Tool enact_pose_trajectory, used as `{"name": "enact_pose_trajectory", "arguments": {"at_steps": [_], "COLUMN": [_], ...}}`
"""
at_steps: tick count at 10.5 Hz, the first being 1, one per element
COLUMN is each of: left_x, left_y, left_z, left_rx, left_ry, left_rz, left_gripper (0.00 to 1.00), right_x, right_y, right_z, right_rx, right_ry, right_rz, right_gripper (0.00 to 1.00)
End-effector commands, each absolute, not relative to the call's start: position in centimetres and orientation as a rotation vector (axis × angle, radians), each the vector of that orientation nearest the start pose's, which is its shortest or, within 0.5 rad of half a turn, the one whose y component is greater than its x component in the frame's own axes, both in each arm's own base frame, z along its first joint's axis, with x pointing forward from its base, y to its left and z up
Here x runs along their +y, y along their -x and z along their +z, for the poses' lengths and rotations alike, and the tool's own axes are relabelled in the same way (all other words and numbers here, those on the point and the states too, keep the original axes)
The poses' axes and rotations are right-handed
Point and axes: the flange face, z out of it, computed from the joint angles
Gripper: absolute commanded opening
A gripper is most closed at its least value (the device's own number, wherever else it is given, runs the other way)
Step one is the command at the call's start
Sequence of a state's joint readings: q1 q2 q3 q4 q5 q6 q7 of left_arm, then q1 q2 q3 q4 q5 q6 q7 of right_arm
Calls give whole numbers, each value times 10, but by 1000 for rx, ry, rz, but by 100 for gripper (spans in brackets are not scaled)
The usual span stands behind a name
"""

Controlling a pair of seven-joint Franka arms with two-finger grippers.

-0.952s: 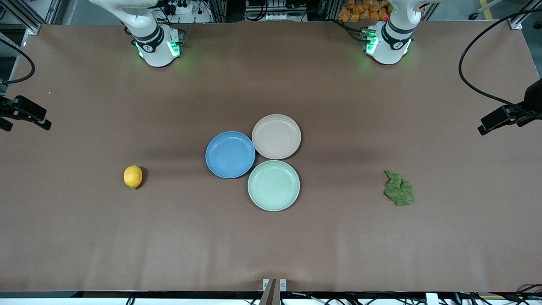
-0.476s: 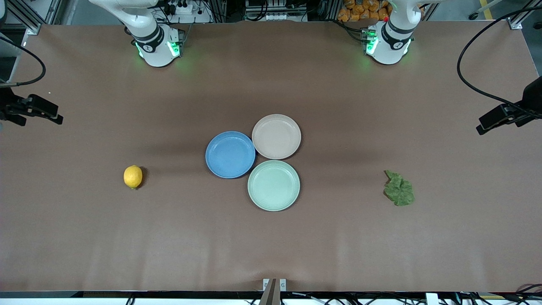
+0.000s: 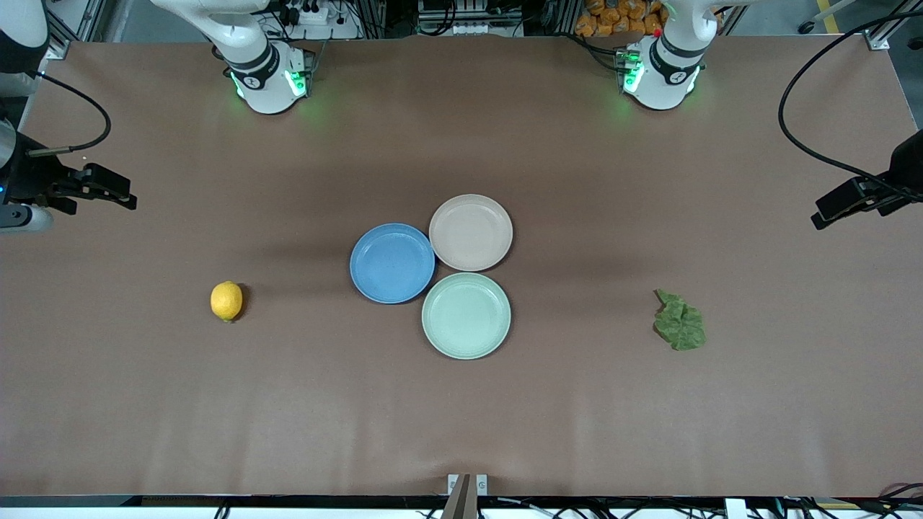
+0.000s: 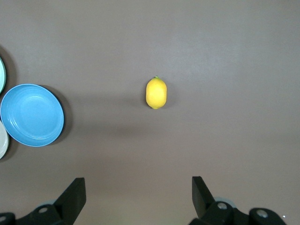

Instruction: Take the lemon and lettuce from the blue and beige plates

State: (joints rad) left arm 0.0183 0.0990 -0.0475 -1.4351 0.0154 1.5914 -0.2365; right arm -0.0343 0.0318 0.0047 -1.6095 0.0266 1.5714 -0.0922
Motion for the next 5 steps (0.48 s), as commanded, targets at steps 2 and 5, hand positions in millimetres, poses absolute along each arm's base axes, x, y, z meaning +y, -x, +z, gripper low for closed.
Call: {"name": "enact_pose_trajectory", "arguments": {"at_steps": [2, 5], "left_x": [-13, -12], "left_y": [-589, -589], "left_z": [638, 638], "left_rx": [-300, -302], "left_ry": [3134, 3136], "left_rz": [-91, -91], "left_gripper": [100, 100], "right_x": [-14, -14], "right_y": [-553, -555], "right_z": [594, 596], "right_rx": [-106, -103], "right_ry": [3111, 3113], "right_rz": [74, 52], "right_gripper": [100, 100]}}
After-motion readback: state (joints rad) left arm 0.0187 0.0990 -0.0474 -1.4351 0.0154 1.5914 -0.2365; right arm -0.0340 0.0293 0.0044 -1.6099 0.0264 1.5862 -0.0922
